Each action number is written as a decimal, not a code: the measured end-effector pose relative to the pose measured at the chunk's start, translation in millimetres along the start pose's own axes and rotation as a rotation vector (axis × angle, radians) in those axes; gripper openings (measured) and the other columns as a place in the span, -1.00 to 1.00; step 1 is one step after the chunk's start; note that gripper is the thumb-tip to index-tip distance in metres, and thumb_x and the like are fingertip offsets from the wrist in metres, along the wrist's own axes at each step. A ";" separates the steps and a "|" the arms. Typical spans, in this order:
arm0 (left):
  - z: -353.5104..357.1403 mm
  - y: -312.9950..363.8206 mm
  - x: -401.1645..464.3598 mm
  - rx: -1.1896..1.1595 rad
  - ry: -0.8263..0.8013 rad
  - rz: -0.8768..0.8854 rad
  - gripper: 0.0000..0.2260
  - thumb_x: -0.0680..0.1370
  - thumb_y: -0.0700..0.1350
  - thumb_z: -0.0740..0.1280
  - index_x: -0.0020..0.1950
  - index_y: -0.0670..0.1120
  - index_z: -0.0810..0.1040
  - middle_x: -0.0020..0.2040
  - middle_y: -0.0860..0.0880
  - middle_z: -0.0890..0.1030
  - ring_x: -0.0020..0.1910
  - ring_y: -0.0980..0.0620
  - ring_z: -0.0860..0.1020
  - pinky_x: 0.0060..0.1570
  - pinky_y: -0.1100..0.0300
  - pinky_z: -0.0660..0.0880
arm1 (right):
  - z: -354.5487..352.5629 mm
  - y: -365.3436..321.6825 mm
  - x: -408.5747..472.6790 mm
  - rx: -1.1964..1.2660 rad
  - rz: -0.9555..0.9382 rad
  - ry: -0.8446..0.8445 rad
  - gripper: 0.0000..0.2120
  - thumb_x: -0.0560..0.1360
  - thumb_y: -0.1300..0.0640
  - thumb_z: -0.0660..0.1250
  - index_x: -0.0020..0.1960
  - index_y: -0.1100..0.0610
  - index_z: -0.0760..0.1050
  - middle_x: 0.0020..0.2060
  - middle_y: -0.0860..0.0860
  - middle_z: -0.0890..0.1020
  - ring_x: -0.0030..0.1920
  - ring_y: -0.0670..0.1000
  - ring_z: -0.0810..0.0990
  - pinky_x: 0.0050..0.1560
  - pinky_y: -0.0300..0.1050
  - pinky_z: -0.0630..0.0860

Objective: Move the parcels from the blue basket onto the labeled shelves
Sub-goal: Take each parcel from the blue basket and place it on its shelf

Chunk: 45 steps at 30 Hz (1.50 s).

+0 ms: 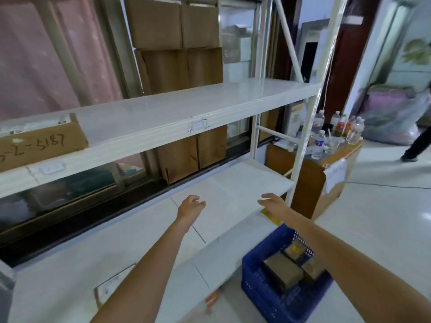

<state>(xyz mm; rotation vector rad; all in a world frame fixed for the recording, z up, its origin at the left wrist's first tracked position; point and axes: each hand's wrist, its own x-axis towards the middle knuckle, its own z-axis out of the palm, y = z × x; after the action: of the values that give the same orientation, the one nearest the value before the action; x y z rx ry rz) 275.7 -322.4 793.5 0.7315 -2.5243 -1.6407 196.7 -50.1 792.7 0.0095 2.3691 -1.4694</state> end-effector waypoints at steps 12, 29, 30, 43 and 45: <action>255.3 108.6 6.3 0.035 -0.123 -0.013 -0.57 0.53 0.01 0.34 0.36 -0.11 0.44 0.32 -0.12 0.49 0.27 -0.13 0.47 0.32 0.03 0.41 | -216.4 103.4 60.6 -0.058 -0.008 0.005 -0.57 0.54 -0.05 0.31 0.35 0.07 0.41 0.05 -0.10 0.52 0.01 -0.08 0.52 0.14 -0.10 0.46; 432.8 154.6 109.2 -0.005 -0.050 -0.131 -0.67 0.54 -0.02 0.33 0.25 -0.13 0.49 0.24 -0.15 0.53 0.21 -0.14 0.50 0.20 0.03 0.44 | -346.3 164.4 206.8 -0.172 0.012 -0.154 -0.67 0.58 -0.03 0.27 0.29 0.06 0.42 0.14 -0.04 0.48 0.11 -0.01 0.51 0.06 -0.17 0.48; 439.8 152.5 122.4 -0.013 -0.049 -0.139 -0.68 0.54 -0.02 0.33 0.24 -0.13 0.49 0.23 -0.14 0.52 0.20 -0.14 0.50 0.19 0.04 0.44 | -349.6 168.0 222.4 -0.174 0.025 -0.155 -0.69 0.58 -0.04 0.28 0.27 0.05 0.43 0.15 -0.04 0.49 0.11 0.00 0.51 0.09 -0.16 0.49; 495.6 126.2 200.1 -0.079 -0.062 -0.348 -0.73 0.56 -0.06 0.30 0.22 -0.11 0.50 0.24 -0.10 0.52 0.24 -0.07 0.47 0.23 0.11 0.41 | -369.0 201.6 373.2 -0.316 0.086 -0.410 -0.87 0.54 -0.11 0.31 0.05 -0.12 0.46 -0.03 -0.16 0.53 0.01 -0.02 0.60 0.18 -0.01 0.56; 503.6 112.8 203.7 -0.093 -0.012 -0.394 -0.69 0.56 -0.06 0.31 0.26 -0.15 0.50 0.26 -0.11 0.52 0.25 -0.08 0.47 0.26 0.09 0.40 | -367.3 213.0 391.4 -0.335 0.083 -0.462 -0.84 0.56 -0.10 0.29 0.11 -0.10 0.46 -0.04 -0.16 0.52 -0.03 -0.04 0.57 0.08 -0.06 0.57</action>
<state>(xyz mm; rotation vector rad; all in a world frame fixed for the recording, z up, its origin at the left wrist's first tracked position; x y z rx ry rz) -89.5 60.8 627.3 1.2762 -2.4036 -1.8566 -237.1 298.2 638.2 -0.2798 2.1635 -0.9003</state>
